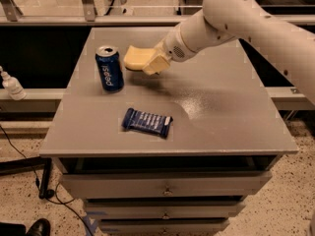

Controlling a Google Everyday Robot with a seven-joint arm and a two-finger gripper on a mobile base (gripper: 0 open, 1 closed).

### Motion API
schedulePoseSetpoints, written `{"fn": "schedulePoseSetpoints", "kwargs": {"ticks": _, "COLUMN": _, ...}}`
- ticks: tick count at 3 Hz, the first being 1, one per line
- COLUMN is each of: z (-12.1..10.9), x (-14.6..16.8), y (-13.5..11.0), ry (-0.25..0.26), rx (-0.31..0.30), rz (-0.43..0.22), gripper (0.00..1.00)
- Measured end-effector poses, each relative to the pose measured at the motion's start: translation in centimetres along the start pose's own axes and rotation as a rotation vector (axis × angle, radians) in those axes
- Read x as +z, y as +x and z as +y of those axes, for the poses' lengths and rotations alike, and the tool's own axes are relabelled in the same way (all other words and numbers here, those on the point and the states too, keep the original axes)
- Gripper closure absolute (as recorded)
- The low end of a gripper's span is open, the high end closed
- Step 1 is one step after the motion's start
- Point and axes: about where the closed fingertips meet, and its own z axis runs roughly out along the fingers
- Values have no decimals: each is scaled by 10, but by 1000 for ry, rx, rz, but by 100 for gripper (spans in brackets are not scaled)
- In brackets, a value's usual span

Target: Move sponge near pepsi can

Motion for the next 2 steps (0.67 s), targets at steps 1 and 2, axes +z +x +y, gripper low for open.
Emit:
{"fn": "schedulePoseSetpoints", "kwargs": {"ticks": 1, "z": 3, "x": 4, "y": -2, "ry": -10, "rx": -1, "rz": -2, "gripper": 0}}
{"fn": "schedulePoseSetpoints", "kwargs": {"ticks": 2, "z": 4, "x": 5, "y": -2, "ry": -12, "rx": 0, "rz": -2, "gripper": 0}}
